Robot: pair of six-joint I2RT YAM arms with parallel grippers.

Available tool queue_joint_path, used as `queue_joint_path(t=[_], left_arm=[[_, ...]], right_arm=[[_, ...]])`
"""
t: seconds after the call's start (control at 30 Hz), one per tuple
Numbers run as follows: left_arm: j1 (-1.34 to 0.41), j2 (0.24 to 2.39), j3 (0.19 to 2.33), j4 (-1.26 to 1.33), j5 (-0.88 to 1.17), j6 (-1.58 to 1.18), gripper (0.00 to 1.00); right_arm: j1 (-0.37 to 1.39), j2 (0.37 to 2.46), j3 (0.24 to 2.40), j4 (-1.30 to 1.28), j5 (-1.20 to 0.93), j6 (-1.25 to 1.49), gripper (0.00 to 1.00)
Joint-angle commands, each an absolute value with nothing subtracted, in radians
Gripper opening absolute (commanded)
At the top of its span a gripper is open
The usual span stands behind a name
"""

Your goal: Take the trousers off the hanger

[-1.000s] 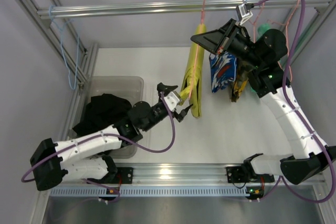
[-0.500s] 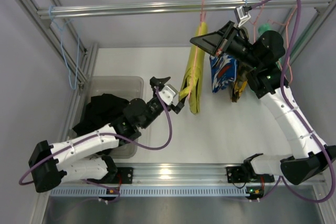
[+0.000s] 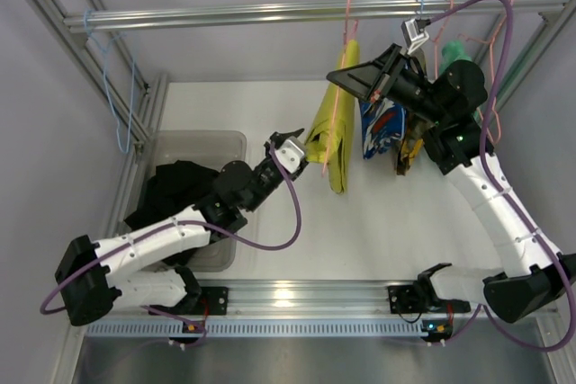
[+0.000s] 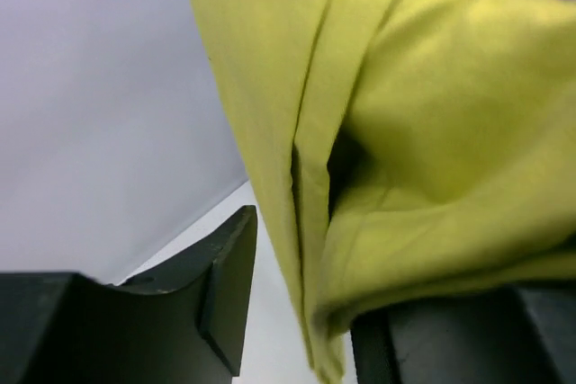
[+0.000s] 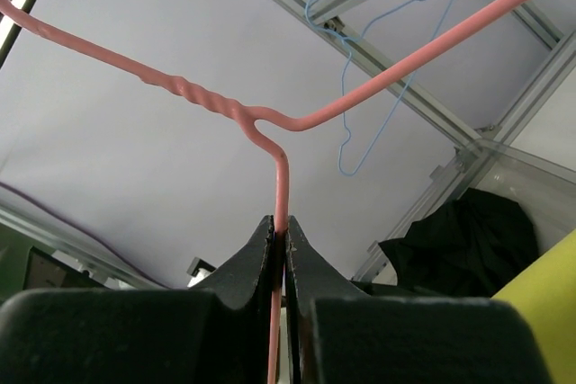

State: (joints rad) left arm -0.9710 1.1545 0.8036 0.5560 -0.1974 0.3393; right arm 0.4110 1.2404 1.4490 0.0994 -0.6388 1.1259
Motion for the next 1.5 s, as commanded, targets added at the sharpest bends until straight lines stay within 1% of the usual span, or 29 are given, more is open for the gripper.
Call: queue_joint_path(t=[0.0, 0.03, 0.13, 0.17, 0.37, 0.57, 0.73, 0.9, 1.17, 1.47], left_arm=[[-0.948, 1.138, 0.880, 0.637, -0.173, 0.377, 0.44], [-0.948, 1.138, 0.893, 0.629, -0.173, 0.382, 0.30], [-0.946, 1.128, 0.908, 0.597, -0.160, 0.391, 0.12], [-0.946, 1.124, 0.914, 0.585, -0.156, 0.388, 0.00], [-0.946, 1.100, 0.974, 0.523, -0.150, 0.368, 0.00], [-0.946, 1.088, 1.112, 0.402, -0.152, 0.334, 0.00], [-0.946, 1.094, 1.245, 0.319, -0.155, 0.304, 0.00], [-0.946, 1.095, 1.319, 0.281, -0.155, 0.307, 0.00], [-0.946, 1.124, 1.451, 0.284, -0.163, 0.390, 0.00], [-0.943, 1.164, 1.620, 0.318, -0.164, 0.550, 0.00]], right_arm=[[0.408, 1.163, 1.450, 0.301, -0.644, 1.092, 0.00], [0.408, 1.158, 1.444, 0.299, -0.646, 1.089, 0.00], [0.408, 1.152, 1.428, 0.298, -0.650, 1.078, 0.00], [0.408, 1.152, 1.422, 0.299, -0.652, 1.077, 0.00], [0.408, 1.137, 1.355, 0.287, -0.666, 1.042, 0.00], [0.410, 1.118, 1.204, 0.301, -0.681, 1.023, 0.00], [0.410, 1.115, 1.160, 0.314, -0.690, 1.014, 0.00], [0.410, 1.112, 1.128, 0.316, -0.695, 1.000, 0.00], [0.411, 1.095, 1.088, 0.288, -0.698, 0.960, 0.00], [0.411, 1.074, 1.019, 0.250, -0.703, 0.913, 0.00]])
